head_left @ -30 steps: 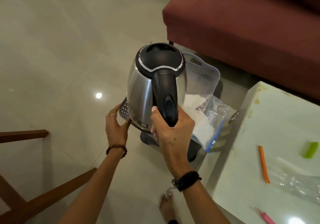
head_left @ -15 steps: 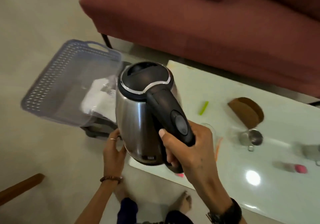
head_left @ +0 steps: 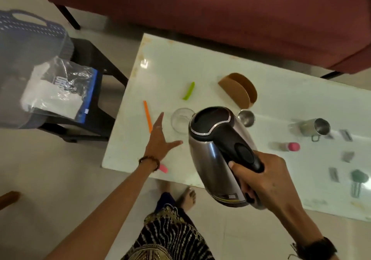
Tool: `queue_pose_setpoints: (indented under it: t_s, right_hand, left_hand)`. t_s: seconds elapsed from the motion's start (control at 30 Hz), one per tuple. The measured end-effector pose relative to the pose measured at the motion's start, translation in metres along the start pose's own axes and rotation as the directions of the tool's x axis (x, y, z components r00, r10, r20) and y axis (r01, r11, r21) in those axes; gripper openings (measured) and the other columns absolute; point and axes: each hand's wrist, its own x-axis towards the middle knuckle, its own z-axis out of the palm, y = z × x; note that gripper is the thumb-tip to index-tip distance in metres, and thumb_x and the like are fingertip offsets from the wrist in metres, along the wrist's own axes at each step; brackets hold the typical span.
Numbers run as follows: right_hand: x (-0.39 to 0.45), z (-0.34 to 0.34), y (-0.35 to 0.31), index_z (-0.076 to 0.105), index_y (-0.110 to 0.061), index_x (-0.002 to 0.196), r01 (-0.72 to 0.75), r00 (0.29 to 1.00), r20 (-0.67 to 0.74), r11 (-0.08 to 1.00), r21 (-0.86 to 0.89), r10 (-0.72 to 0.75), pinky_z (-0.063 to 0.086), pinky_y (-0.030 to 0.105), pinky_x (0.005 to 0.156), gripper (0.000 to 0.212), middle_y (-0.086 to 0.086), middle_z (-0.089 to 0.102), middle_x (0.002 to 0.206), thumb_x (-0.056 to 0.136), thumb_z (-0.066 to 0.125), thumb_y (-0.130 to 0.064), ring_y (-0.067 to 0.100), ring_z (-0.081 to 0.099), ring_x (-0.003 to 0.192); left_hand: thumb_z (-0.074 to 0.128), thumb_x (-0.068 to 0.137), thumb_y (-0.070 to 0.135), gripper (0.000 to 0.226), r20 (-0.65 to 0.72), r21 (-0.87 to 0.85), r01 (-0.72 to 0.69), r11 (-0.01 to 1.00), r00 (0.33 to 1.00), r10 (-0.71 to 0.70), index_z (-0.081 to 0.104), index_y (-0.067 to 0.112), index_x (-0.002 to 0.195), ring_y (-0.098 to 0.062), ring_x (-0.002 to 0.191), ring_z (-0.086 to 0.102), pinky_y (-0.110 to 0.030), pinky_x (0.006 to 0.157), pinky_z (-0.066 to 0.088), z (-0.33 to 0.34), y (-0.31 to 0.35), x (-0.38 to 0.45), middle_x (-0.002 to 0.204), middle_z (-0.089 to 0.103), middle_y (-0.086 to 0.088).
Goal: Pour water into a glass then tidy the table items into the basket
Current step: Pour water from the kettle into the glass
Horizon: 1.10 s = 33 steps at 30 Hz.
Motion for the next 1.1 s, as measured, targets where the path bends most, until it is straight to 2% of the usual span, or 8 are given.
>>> queue_pose_setpoints:
  t_s: [0.07, 0.17, 0.33, 0.43, 0.5, 0.67, 0.8, 1.1]
  right_hand:
    - [0.003, -0.003, 0.011, 0.056, -0.033, 0.044, -0.005, 1.000, 0.004, 1.000, -0.005, 0.005, 0.040, 0.014, 0.035, 0.038, -0.005, 0.050, 0.033, 0.076, 0.068, -0.015, 0.003, 0.044, 0.027]
    - [0.006, 0.001, 0.014, 0.052, -0.031, 0.042, 0.006, 1.000, 0.007, 1.000, -0.026, -0.006, 0.039, 0.010, 0.036, 0.040, -0.008, 0.051, 0.033, 0.076, 0.068, -0.018, 0.003, 0.047, 0.028]
    - [0.008, 0.003, 0.025, 0.050, -0.028, 0.045, -0.012, 0.999, 0.040, 0.999, -0.050, 0.014, 0.041, 0.010, 0.038, 0.031, -0.007, 0.052, 0.034, 0.072, 0.064, -0.027, 0.002, 0.048, 0.028]
    - [0.010, 0.005, 0.023, 0.051, -0.027, 0.050, -0.016, 0.998, 0.052, 0.998, -0.060, 0.019, 0.043, 0.011, 0.039, 0.025, -0.005, 0.053, 0.034, 0.072, 0.062, -0.030, 0.003, 0.048, 0.029]
    - [0.015, 0.006, 0.020, 0.051, -0.025, 0.051, -0.015, 0.998, 0.056, 0.998, -0.067, 0.019, 0.043, 0.011, 0.040, 0.026, -0.005, 0.053, 0.034, 0.074, 0.061, -0.029, 0.002, 0.047, 0.029]
    - [0.023, 0.008, 0.014, 0.050, -0.022, 0.047, -0.038, 0.996, 0.079, 0.995, -0.096, 0.045, 0.043, 0.011, 0.039, 0.033, -0.004, 0.051, 0.032, 0.077, 0.063, -0.022, 0.003, 0.045, 0.027]
    - [0.029, 0.011, 0.013, 0.052, -0.020, 0.052, -0.048, 0.994, 0.088, 0.990, -0.133, 0.060, 0.044, 0.013, 0.039, 0.027, -0.001, 0.054, 0.036, 0.076, 0.064, -0.025, 0.004, 0.046, 0.028]
    - [0.033, 0.009, 0.006, 0.053, -0.020, 0.051, -0.047, 0.994, 0.096, 0.992, -0.115, 0.058, 0.041, 0.010, 0.038, 0.031, -0.003, 0.054, 0.035, 0.079, 0.064, -0.022, 0.003, 0.046, 0.028]
  left_hand:
    - [0.082, 0.063, 0.020, 0.111, 0.011, 0.024, -0.011, 1.000, 1.000, 0.010, 0.008, 0.014, 0.145, -0.012, 0.136, 0.020, -0.019, 0.107, 0.018, 0.004, 0.004, 0.012, 0.154, 0.016, -0.005]
    - [0.083, 0.062, 0.021, 0.110, 0.045, 0.077, -0.014, 0.997, 0.999, 0.011, 0.011, 0.012, 0.145, -0.018, 0.138, 0.025, -0.014, 0.103, 0.018, -0.001, 0.011, 0.033, 0.153, 0.022, -0.007]
    - [0.082, 0.063, 0.025, 0.112, 0.148, 0.130, -0.025, 0.991, 0.989, 0.006, 0.008, 0.018, 0.146, -0.021, 0.135, 0.033, -0.028, 0.107, 0.029, 0.009, 0.017, 0.036, 0.149, 0.031, -0.010]
    - [0.079, 0.066, 0.024, 0.098, 0.111, 0.178, -0.063, 0.982, 0.993, 0.044, 0.020, 0.020, 0.144, -0.021, 0.134, 0.036, -0.021, 0.101, 0.028, 0.006, 0.019, 0.035, 0.148, 0.035, -0.005]
    - [0.078, 0.067, 0.024, 0.091, 0.094, 0.202, -0.076, 0.976, 0.994, 0.058, 0.027, 0.022, 0.142, -0.021, 0.132, 0.039, -0.021, 0.098, 0.029, 0.004, 0.021, 0.037, 0.146, 0.038, -0.002]
    - [0.078, 0.066, 0.020, 0.088, 0.080, 0.167, -0.045, 0.985, 0.996, 0.032, 0.031, 0.026, 0.140, -0.025, 0.125, 0.047, -0.034, 0.102, 0.038, 0.005, 0.021, 0.033, 0.142, 0.046, 0.001]
    - [0.078, 0.065, 0.016, 0.087, 0.084, 0.128, -0.027, 0.991, 0.996, 0.017, 0.033, 0.024, 0.139, -0.025, 0.122, 0.049, -0.033, 0.100, 0.039, 0.004, 0.025, 0.034, 0.138, 0.050, 0.001]
    - [0.080, 0.064, 0.017, 0.088, 0.093, 0.097, 0.025, 0.995, 0.995, -0.034, 0.034, 0.024, 0.138, -0.024, 0.123, 0.047, -0.035, 0.104, 0.039, 0.004, 0.032, 0.030, 0.138, 0.049, 0.001]
